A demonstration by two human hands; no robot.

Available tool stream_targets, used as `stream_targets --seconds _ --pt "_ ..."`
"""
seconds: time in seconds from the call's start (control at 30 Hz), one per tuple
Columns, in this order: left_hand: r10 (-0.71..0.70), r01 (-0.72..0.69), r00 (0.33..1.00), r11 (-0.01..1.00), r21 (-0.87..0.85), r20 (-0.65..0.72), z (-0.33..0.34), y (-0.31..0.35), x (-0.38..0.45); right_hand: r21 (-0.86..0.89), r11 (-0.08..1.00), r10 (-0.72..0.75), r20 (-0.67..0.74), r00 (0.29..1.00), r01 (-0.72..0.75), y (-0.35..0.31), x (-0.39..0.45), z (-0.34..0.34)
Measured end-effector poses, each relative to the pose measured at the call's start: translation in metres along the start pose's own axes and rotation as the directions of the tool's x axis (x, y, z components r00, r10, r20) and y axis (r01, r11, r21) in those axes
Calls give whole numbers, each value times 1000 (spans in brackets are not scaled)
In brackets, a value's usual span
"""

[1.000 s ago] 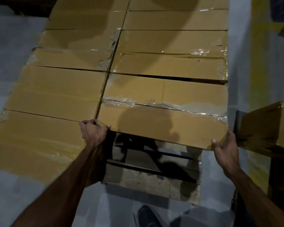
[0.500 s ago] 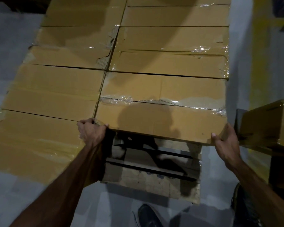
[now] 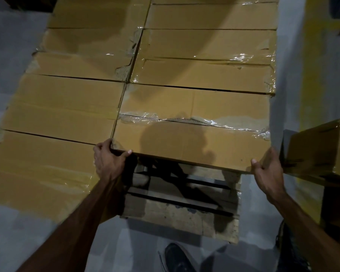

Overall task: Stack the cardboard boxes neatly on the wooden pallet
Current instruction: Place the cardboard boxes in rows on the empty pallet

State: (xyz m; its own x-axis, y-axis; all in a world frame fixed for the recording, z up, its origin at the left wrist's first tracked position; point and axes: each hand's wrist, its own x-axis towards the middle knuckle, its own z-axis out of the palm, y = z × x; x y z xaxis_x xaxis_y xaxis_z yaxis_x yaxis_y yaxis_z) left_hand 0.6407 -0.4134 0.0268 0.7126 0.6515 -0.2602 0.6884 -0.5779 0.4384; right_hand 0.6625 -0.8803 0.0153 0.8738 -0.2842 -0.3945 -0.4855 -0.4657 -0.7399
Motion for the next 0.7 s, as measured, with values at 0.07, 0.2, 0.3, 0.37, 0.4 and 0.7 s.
stream_targets --seconds 0.07,0.2,0.3,0.37,0.4,0.7 --pt "25 -24 999 999 32 -26 0 1 -3 -29 1000 -4 11 1000 5 -1 0 -1" --pt "75 -73 997 992 102 -20 0 2 -6 -80 995 -64 37 997 67 -1 1 -5" --pt "99 -96 995 986 139 -11 1 -2 -6 -107 993 -39 28 999 42 2 3 -2" --pt "112 -109 994 981 161 -13 2 -4 -6 -109 993 -31 27 999 34 4 4 1" --pt "118 -114 993 979 170 -12 2 -4 -5 -117 993 -29 29 999 33 5 5 2" --pt "105 -101 994 977 187 -10 1 -1 -5 -210 977 -23 83 996 40 -3 8 -3"
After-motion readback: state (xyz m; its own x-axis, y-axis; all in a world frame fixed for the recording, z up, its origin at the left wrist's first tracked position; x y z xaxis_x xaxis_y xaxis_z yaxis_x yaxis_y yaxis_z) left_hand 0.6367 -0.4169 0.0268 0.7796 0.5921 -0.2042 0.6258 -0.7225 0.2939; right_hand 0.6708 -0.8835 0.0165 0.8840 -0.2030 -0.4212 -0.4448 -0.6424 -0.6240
